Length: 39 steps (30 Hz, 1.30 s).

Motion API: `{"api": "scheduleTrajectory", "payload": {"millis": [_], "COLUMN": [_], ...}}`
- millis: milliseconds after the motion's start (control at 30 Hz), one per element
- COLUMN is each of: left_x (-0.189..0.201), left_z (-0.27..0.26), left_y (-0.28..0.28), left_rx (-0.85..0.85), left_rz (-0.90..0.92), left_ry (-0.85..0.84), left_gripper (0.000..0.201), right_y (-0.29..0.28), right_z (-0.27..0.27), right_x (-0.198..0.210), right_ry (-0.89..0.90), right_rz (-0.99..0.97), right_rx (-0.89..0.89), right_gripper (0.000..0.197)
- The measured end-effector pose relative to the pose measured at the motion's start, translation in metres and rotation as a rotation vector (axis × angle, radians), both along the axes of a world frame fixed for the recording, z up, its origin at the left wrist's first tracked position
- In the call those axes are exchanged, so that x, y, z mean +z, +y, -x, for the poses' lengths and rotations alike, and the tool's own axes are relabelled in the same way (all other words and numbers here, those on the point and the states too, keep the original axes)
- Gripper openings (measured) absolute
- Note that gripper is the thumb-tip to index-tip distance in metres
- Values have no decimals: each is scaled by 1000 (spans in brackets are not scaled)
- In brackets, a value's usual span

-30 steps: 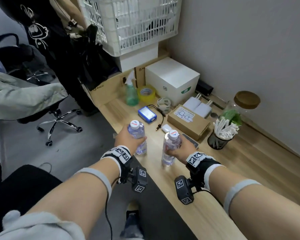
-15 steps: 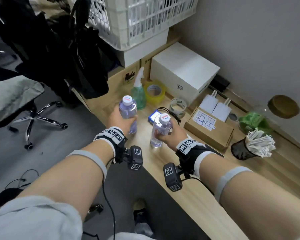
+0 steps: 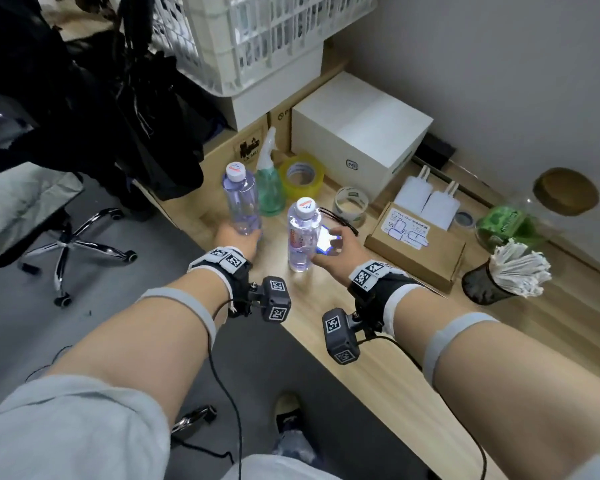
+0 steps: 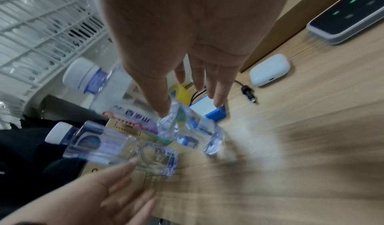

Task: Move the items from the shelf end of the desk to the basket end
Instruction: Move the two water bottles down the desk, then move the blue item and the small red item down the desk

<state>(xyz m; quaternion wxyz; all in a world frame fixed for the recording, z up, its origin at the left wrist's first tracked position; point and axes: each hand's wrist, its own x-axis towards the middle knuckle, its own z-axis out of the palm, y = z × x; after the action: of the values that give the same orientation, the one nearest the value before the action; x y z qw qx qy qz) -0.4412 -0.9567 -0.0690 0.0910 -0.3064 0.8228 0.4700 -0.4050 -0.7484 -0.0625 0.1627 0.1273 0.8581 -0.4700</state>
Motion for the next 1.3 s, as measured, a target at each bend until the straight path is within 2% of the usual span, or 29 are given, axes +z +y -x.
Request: {"api": "scheduleTrajectory", "payload": {"millis": [67,133,267,333,500,700,767,867,1000,1133,1300], "left_x": [-8,-26,13,29,59,96,109,129,142,139,125], "left_z": [-17,-29,-85,-111,-187,-319,-364,-439,-535,-625,-709], "left_y": [16,38,136,194,363,564,619,688,758,813,872], "left_rx": [28,-19,-196,-294,-557,-959,-1094,-1280,-1492,-1674,-1783], "left_rz": [-40,-98,-232,-253,-285,-357,-393,-445,-522,-547,-576], "left_ry": [-140,-214,-321,-342,-290,-225,-205,-185,-212,-253,-339], "left_gripper": [50,54,30,24,28,36,31,18,6,10,15], "right_y": [25,57,138,188,328,484,521,557,582,600,640], "right_z": [-16,-36,-91,-130,-253,-430,-490,-578,-683,-779,-865], "right_x": [6,12,32,42,66,101,112,127,139,135,125], "right_ry": [-11,-21,-20,0,25,77,100,133,184,192,131], "right_rz": [-11,-17,45,55,57,-6,-28,-34,51,57,50], "right_rx": [-31,-77,-181,-241,-479,-815,-941,-1115,-1369,-1569,-1675], "right_gripper": [72,71,71,68,61,48,45,40,31,25,24]}}
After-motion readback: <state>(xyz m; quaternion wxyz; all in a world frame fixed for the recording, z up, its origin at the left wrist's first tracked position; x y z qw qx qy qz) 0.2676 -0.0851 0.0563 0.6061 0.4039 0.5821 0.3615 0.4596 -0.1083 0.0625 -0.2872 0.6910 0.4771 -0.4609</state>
